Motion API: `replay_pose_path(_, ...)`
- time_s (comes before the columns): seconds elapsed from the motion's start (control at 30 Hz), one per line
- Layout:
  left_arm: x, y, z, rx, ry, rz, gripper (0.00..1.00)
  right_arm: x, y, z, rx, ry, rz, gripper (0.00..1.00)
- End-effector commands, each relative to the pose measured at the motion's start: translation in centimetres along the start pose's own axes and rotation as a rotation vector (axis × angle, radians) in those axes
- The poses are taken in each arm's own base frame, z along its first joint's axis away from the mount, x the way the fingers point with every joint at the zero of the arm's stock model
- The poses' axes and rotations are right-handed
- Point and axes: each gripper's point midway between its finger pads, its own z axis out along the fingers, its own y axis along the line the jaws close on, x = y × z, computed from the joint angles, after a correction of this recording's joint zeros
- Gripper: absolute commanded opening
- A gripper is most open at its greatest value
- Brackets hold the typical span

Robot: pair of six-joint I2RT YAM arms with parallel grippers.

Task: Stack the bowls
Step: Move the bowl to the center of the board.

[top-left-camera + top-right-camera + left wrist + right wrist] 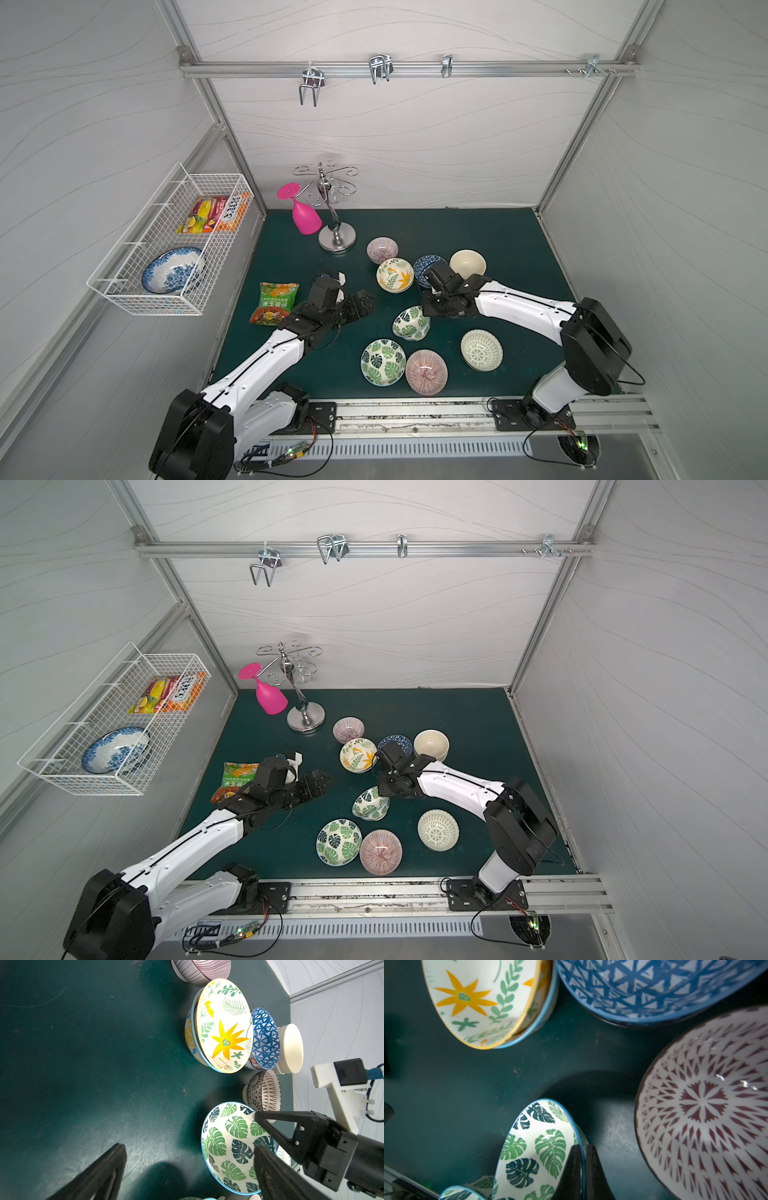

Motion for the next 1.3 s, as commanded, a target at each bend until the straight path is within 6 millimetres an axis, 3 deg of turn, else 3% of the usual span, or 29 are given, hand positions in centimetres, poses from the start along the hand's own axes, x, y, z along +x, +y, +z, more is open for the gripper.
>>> replay_pose_path(0.0, -1.3, -1.2, -0.5, 0.029, -0.043, 0.011, 1.0, -0.5, 1.7, 1.0, -0.067, -0.067, 0.002, 0.0)
replay_pose_path(0.4, -1.4, -1.2, -0.5, 0.029, -0.046, 0.012, 1.0, -2.8, 3.7, 0.8, -0.213, -0.238, 0.002, 0.0)
replay_pose_path(0.67, -1.3, -1.1, -0.5, 0.028, -0.048, 0.01, 1.0, -3.0, 3.6, 1.4, -0.211, -0.292, -0.003, 0.0)
replay_pose_path(0.73, -1.3, -1.1, -0.5, 0.028, -0.047, 0.009, 1.0, -2.8, 3.5, 1.6, -0.208, -0.281, -0.007, 0.07)
replay_pose_path(0.8, -1.4, -1.1, -0.5, 0.028, -0.048, 0.009, 1.0, -2.5, 3.2, 1.5, -0.202, -0.28, -0.004, 0.23)
replay_pose_path(0.87, -1.3, -1.1, -0.5, 0.027, -0.047, 0.009, 1.0, -2.6, 3.1, 1.1, -0.196, -0.281, -0.005, 0.31)
replay_pose_path(1.03, -1.4, -1.1, -0.6, 0.028, -0.051, 0.009, 1.0, -3.0, 2.8, -1.2, -0.16, -0.29, -0.013, 0.4)
replay_pose_path(1.17, -1.3, -1.1, -0.7, 0.029, -0.052, 0.01, 1.0, -3.2, 2.4, -3.9, -0.126, -0.294, -0.013, 0.42)
replay_pose_path(1.27, -1.3, -1.1, -0.8, 0.03, -0.055, 0.01, 1.0, -3.1, 0.9, -6.2, -0.077, -0.289, 0.02, 0.44)
